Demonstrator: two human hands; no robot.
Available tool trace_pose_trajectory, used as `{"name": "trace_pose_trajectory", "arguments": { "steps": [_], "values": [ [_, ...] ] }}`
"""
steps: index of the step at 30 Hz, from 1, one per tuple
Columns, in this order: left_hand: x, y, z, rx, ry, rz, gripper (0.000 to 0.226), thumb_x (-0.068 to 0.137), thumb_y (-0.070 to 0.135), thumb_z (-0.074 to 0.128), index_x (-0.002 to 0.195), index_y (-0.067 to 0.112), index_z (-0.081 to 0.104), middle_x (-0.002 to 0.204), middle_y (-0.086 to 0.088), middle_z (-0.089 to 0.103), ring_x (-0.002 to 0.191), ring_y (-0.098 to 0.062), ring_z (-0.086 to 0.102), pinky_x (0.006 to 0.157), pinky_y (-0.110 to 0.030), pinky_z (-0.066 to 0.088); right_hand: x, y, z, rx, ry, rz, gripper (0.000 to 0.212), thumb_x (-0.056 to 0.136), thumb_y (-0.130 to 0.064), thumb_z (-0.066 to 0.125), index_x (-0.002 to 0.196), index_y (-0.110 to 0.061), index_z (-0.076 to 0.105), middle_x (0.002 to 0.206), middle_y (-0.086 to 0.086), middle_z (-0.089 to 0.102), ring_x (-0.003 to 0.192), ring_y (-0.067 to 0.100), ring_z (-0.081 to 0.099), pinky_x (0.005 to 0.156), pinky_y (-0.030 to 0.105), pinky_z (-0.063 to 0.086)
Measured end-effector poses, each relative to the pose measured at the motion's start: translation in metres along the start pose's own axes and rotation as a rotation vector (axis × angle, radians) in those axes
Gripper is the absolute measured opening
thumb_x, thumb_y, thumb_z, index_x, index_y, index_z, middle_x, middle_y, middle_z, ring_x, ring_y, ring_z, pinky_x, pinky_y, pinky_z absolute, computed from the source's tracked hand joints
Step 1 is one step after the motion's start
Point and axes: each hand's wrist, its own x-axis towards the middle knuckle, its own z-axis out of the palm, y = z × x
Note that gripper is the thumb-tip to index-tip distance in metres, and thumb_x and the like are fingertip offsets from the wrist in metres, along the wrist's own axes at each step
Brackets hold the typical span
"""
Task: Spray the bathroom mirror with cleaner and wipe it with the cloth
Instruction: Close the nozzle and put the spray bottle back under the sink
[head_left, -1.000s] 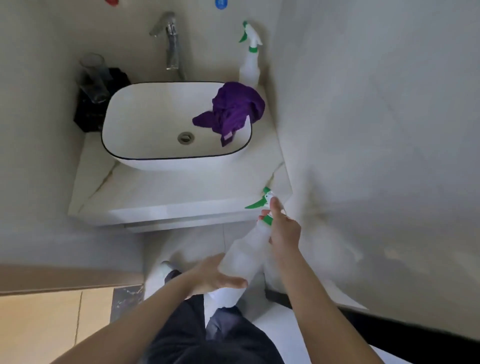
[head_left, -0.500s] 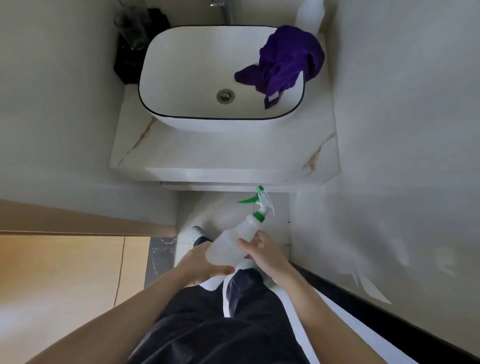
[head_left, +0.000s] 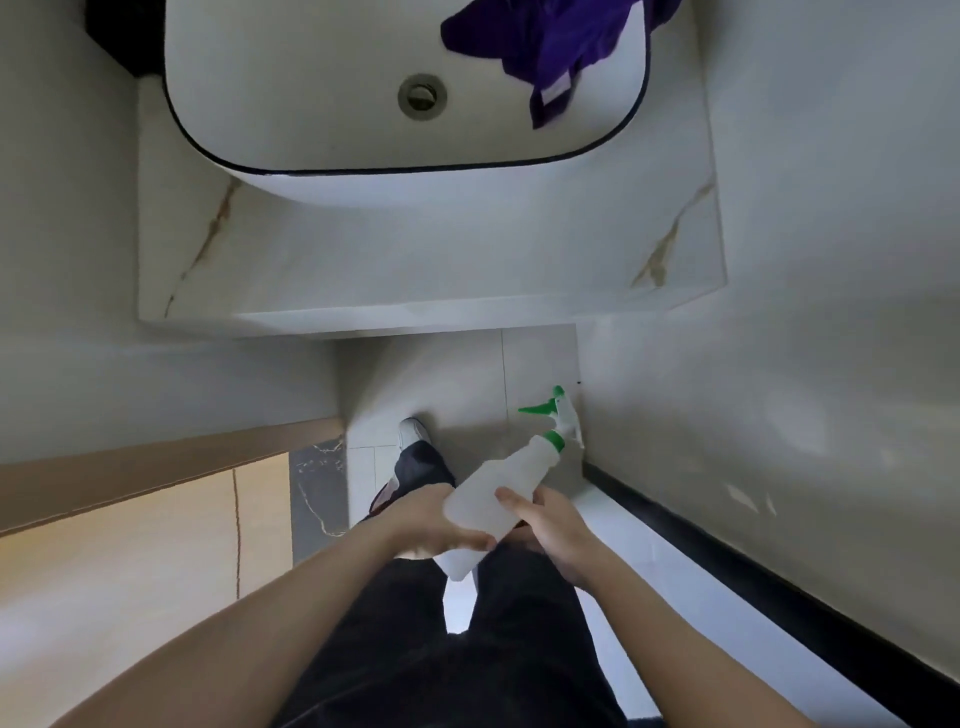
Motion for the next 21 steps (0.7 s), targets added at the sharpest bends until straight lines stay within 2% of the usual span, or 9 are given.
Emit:
{"name": "trace_pose_trajectory", "arguments": {
  "steps": [6, 10, 11, 13, 14, 15, 17, 19, 21],
  "values": [
    [0.066, 0.011, -0.033, 0.108, -0.058, 0.021, 0.051, 0.078, 0.055, 0.078, 0.114, 0.024, 0.063, 0.106, 0.001, 0.072, 0.100, -0.019, 0.067, 0.095, -0.041, 0.055, 0.056, -0.006, -0.017, 0.105, 0.104, -0.032, 0.034, 0.095, -0.029, 0.070, 0.125, -0.014, 0.063, 0.115, 0.008, 0.076, 0.100, 0.021, 0.076, 0.080, 0.034, 0.062],
    [0.119, 0.012, -0.056, 0.189, -0.091, 0.021, 0.051, 0.083, 0.053, 0.077, 0.121, 0.027, 0.055, 0.108, 0.013, 0.064, 0.107, -0.015, 0.059, 0.080, -0.021, 0.047, 0.106, -0.010, -0.020, 0.063, 0.165, -0.062, 0.060, 0.078, -0.057, 0.077, 0.123, -0.020, 0.063, 0.112, 0.000, 0.077, 0.096, 0.020, 0.077, 0.100, 0.049, 0.056],
    [0.132, 0.011, -0.061, 0.212, -0.086, 0.002, 0.056, 0.082, 0.057, 0.077, 0.122, 0.028, 0.051, 0.112, 0.015, 0.061, 0.111, -0.014, 0.055, 0.084, -0.020, 0.045, 0.117, -0.011, -0.021, 0.040, 0.183, -0.069, 0.065, 0.072, -0.064, 0.078, 0.119, -0.022, 0.063, 0.109, -0.002, 0.076, 0.095, 0.021, 0.077, 0.101, 0.050, 0.055],
    [0.163, 0.007, -0.070, 0.293, -0.027, -0.011, 0.095, 0.064, 0.078, 0.075, 0.137, 0.024, 0.047, 0.135, 0.009, 0.057, 0.127, -0.018, 0.050, 0.105, -0.030, 0.043, 0.141, -0.012, -0.026, -0.001, 0.214, -0.101, 0.054, 0.074, -0.065, 0.076, 0.106, -0.025, 0.060, 0.096, -0.008, 0.070, 0.096, 0.021, 0.074, 0.096, 0.041, 0.056],
    [0.179, 0.004, -0.072, 0.323, 0.007, -0.012, 0.114, 0.054, 0.086, 0.072, 0.145, 0.024, 0.045, 0.143, 0.006, 0.055, 0.131, -0.020, 0.050, 0.110, -0.036, 0.042, 0.153, -0.014, -0.030, -0.011, 0.225, -0.121, 0.044, 0.081, -0.059, 0.074, 0.104, -0.025, 0.058, 0.092, -0.010, 0.066, 0.095, 0.017, 0.072, 0.087, 0.030, 0.056],
    [0.193, 0.003, -0.073, 0.335, 0.026, -0.008, 0.120, 0.048, 0.088, 0.070, 0.147, 0.026, 0.044, 0.142, 0.005, 0.056, 0.128, -0.021, 0.053, 0.108, -0.037, 0.044, 0.164, -0.016, -0.034, -0.025, 0.232, -0.143, 0.037, 0.087, -0.053, 0.072, 0.107, -0.025, 0.057, 0.094, -0.011, 0.065, 0.095, 0.014, 0.069, 0.076, 0.021, 0.052],
    [0.219, 0.000, -0.074, 0.338, 0.057, -0.007, 0.108, 0.049, 0.082, 0.073, 0.140, 0.028, 0.048, 0.128, 0.006, 0.063, 0.113, -0.019, 0.060, 0.097, -0.035, 0.049, 0.189, -0.018, -0.043, -0.059, 0.230, -0.197, 0.043, 0.091, -0.048, 0.070, 0.123, -0.024, 0.055, 0.106, -0.012, 0.065, 0.099, 0.008, 0.064, 0.070, 0.017, 0.043],
    [0.237, 0.004, -0.074, 0.321, 0.085, 0.005, 0.090, 0.061, 0.070, 0.081, 0.135, 0.030, 0.050, 0.118, 0.010, 0.064, 0.107, -0.017, 0.061, 0.087, -0.030, 0.051, 0.213, -0.015, -0.048, -0.077, 0.244, -0.259, 0.055, 0.087, -0.052, 0.071, 0.133, -0.027, 0.052, 0.117, -0.011, 0.065, 0.107, 0.007, 0.062, 0.077, 0.022, 0.046],
    [0.256, 0.009, -0.071, 0.294, 0.122, 0.031, 0.077, 0.077, 0.054, 0.083, 0.139, 0.028, 0.047, 0.107, 0.015, 0.056, 0.108, -0.015, 0.057, 0.074, -0.017, 0.042, 0.237, -0.010, -0.055, -0.102, 0.286, -0.304, 0.060, 0.085, -0.054, 0.072, 0.135, -0.028, 0.050, 0.121, -0.011, 0.065, 0.111, 0.009, 0.062, 0.083, 0.027, 0.049]
  ]
}}
